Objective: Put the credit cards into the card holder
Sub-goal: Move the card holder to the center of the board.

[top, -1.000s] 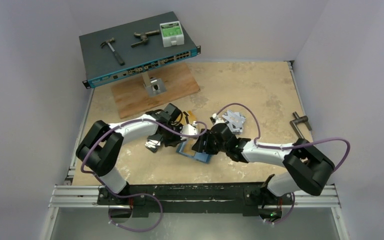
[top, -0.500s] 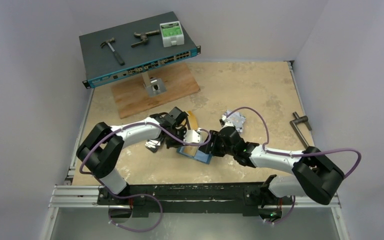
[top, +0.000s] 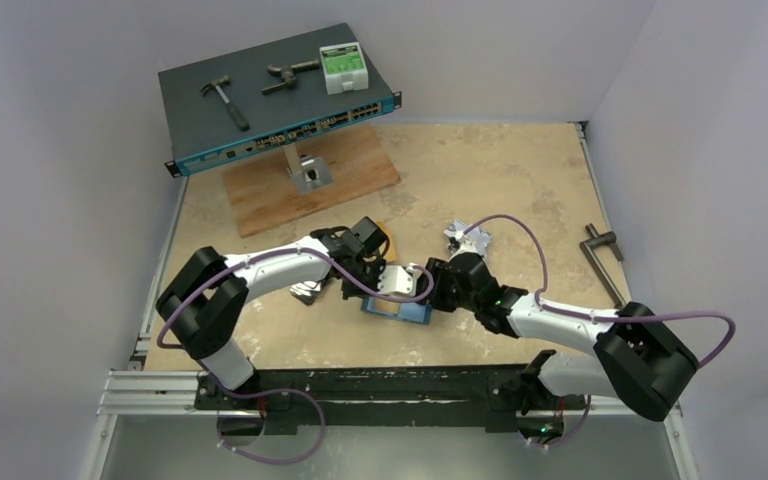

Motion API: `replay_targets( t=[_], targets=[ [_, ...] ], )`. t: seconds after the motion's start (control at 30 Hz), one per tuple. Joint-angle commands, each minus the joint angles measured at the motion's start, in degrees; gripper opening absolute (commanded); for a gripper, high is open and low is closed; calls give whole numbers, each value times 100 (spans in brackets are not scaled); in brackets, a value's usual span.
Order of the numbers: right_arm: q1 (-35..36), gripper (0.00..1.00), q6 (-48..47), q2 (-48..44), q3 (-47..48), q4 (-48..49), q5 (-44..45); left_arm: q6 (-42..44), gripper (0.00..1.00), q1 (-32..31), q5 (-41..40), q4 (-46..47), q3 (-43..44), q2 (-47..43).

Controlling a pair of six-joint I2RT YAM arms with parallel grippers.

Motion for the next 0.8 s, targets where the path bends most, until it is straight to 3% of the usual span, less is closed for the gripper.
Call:
replay_targets(
  t=[0.0,0.23,0.53,0.77],
  targets=[
    [-64,51,-12,1,-18,197,-57,-129,14,-160,164,-140,372,109],
    [-106,51,-49,430,210,432,-224,-118,14,-293,57,-349,712,433],
    [-111,49,-263,954,553,611,-481,604,12,26,-43,-354,163,-489],
    [-111,48,-181,1104,485,836,-492,922,12,103,-378,-215,171,-3]
  ],
)
